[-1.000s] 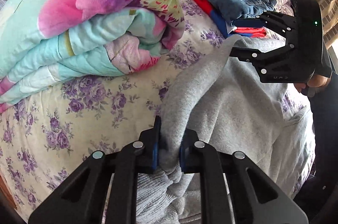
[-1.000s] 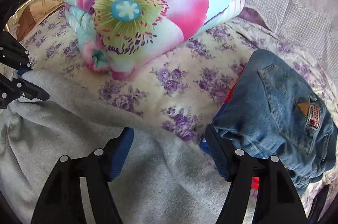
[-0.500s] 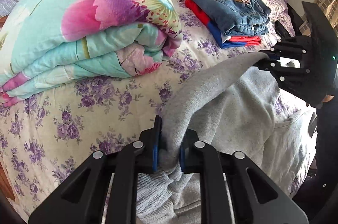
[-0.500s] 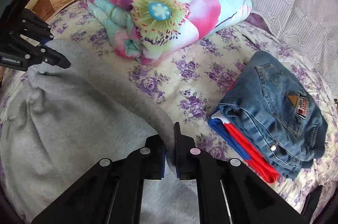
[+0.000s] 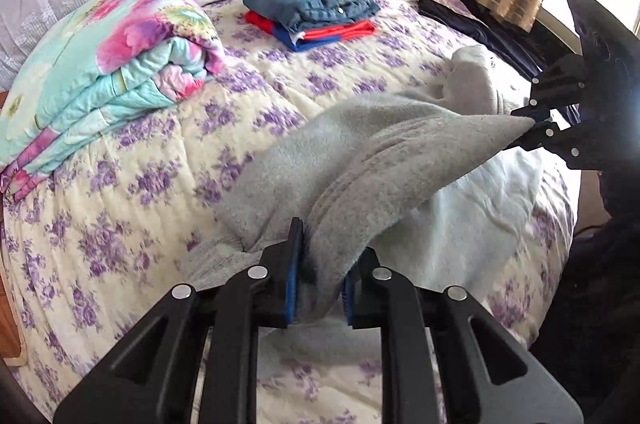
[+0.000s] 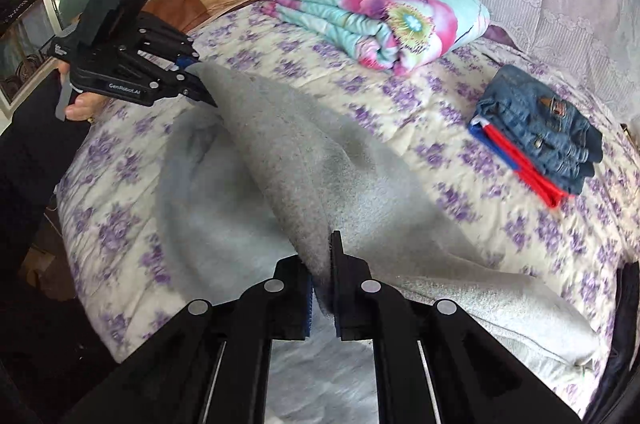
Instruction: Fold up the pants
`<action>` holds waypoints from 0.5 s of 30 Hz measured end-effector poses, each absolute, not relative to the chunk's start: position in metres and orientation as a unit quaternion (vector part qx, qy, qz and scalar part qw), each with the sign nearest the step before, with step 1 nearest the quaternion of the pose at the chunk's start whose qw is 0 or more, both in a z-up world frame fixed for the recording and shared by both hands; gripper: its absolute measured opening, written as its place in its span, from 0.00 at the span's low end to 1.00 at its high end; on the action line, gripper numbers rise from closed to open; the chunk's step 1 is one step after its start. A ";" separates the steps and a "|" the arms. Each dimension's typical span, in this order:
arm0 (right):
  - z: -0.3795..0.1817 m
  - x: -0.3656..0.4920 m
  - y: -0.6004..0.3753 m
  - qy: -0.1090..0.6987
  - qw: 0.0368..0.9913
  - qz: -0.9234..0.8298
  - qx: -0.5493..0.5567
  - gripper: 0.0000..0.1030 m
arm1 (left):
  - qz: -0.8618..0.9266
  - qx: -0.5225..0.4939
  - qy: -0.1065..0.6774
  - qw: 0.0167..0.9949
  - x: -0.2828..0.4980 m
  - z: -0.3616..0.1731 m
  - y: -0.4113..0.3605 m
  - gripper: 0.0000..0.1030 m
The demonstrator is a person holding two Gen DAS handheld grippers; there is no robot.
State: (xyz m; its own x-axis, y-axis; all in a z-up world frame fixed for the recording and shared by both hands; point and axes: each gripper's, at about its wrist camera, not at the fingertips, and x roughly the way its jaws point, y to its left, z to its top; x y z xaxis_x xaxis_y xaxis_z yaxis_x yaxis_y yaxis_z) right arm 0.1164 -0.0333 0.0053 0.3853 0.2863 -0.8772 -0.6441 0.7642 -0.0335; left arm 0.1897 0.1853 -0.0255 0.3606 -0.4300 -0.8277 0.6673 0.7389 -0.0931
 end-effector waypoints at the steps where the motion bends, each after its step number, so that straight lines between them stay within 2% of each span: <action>1: -0.001 0.103 -0.029 0.481 0.806 0.288 -0.188 0.09 | -0.341 0.132 0.457 0.811 0.182 -0.030 0.187 0.16; 5: -0.030 0.058 -0.012 0.503 0.793 0.287 -0.187 0.09 | -0.346 0.150 0.451 0.809 0.151 -0.043 0.193 0.16; 15: -0.096 0.062 -0.007 0.560 0.772 0.269 -0.132 0.11 | -0.388 0.138 0.458 0.788 0.130 -0.064 0.210 0.22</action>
